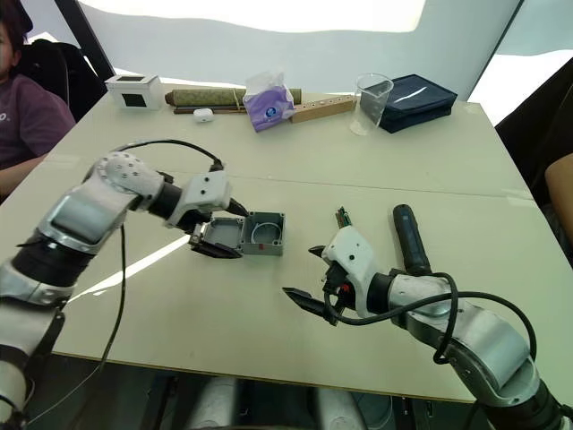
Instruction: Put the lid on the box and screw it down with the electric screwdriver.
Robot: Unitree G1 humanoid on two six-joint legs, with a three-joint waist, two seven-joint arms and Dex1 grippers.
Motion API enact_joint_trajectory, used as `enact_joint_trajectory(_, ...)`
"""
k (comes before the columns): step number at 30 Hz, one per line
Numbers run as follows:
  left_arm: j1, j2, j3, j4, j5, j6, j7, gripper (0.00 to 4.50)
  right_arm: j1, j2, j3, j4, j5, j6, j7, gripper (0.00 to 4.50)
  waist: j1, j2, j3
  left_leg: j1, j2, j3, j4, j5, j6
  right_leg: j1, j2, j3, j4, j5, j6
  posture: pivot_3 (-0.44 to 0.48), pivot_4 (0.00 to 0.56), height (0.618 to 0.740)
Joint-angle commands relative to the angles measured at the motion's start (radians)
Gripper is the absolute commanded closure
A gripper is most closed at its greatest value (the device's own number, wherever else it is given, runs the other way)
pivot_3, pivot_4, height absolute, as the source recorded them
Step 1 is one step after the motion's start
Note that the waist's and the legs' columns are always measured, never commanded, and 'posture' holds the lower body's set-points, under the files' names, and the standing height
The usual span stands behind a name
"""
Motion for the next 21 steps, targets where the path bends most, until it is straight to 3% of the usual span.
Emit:
enact_joint_trajectory(1,-0.035,-0.044,-0.048,0.029,0.073,-0.058,-0.008,0.0,0.001,0.023,0.038,-0.02,-0.063,-0.039,-0.013,0.03,-0.002,0.0,0.0,0.0,0.0,0.0,0.001,0.0,0.001,0.0,0.0,0.0,0.0,0.0,0.0,0.0,0.15,0.74)
enact_joint_trajectory(9,-0.063,-0.114,-0.092,0.145,0.171,-0.134,-0.022,0.0,0.016,0.079,0.056,-0.028,-0.124,-0.038,-0.048,0.03,0.0,0.0,0.0,-0.001,0.0,0.0,0.003,-0.001,0.001,0.0,0.0,0.0,0.002,0.0,0.0,0.0,0.15,0.74)
enact_joint_trajectory(12,-0.064,-0.14,-0.084,0.167,0.178,-0.146,-0.027,0.71,0.02,0.099,0.055,-0.033,-0.136,-0.031,-0.061,0.0,0.0,0.0,0.0,-0.001,0.0,0.0,0.004,-0.001,0.001,0.0,0.0,0.0,0.002,0.0,0.0,0.0,0.15,0.74)
enact_joint_trajectory(21,-0.066,-0.169,-0.089,0.2,0.223,-0.173,-0.033,4.21,0.016,0.121,0.049,-0.037,-0.145,-0.014,-0.072,0.0,0.0,0.0,0.0,-0.001,0.0,0.0,0.004,-0.001,0.001,0.0,0.0,0.0,0.002,0.0,0.0,0.0,0.15,0.74)
